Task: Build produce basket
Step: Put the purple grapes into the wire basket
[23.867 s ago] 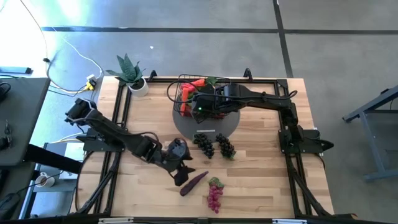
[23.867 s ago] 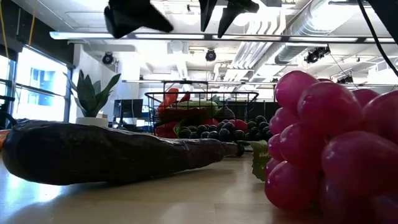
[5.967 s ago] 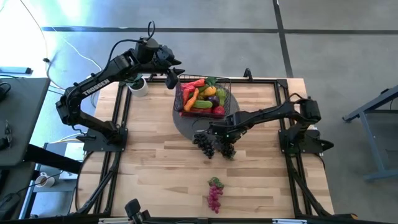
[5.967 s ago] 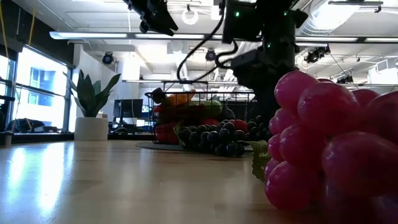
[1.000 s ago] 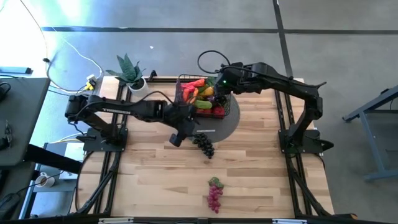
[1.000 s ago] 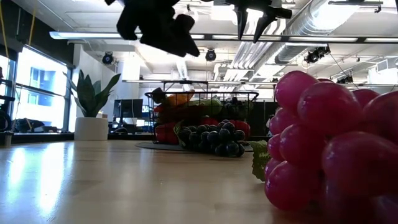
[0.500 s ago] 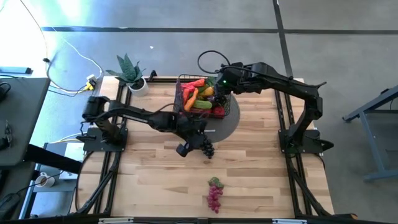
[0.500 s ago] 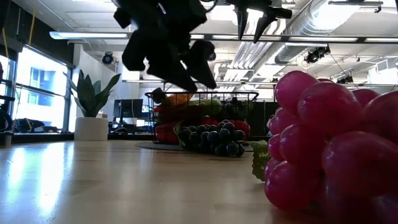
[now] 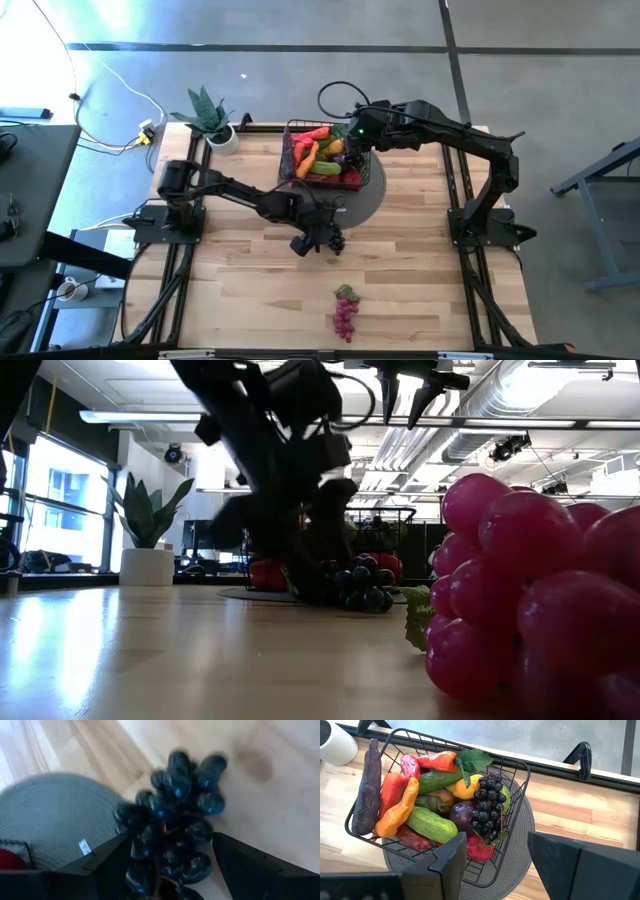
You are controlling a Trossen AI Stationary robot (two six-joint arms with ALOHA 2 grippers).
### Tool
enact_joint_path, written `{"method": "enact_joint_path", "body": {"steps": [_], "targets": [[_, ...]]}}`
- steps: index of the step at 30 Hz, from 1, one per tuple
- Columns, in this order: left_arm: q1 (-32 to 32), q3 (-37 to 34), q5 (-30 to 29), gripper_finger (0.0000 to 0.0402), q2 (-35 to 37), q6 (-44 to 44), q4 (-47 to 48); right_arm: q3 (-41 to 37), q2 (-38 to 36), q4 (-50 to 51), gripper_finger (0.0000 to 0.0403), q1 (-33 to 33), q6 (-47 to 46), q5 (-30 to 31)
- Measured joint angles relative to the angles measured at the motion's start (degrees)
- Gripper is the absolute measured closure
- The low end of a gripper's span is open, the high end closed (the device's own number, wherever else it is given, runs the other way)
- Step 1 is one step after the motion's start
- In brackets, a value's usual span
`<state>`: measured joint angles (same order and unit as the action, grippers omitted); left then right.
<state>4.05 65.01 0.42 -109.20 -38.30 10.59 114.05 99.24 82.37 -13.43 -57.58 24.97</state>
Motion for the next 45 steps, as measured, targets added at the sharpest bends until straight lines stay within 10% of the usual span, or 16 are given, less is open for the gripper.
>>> {"method": "enact_joint_path", "body": {"steps": [11,25,45], "targets": [[0.04,0.28,-3.43,0.0143,-4.24,4.7,-0.92,-0.01,0.0,0.04,0.0208,0.0,-0.44,-0.71],[0.87,-0.12,-2.42,0.0306,2.07,10.58,3.1,-0.01,0.02,0.17,0.0208,0.0,1.05,-1.4],[10.61,-0.04,-4.62,0.0314,19.42,5.84,2.26,-0.01,-1.07,-0.34,0.0208,-1.97,6.64,-0.36]]}}
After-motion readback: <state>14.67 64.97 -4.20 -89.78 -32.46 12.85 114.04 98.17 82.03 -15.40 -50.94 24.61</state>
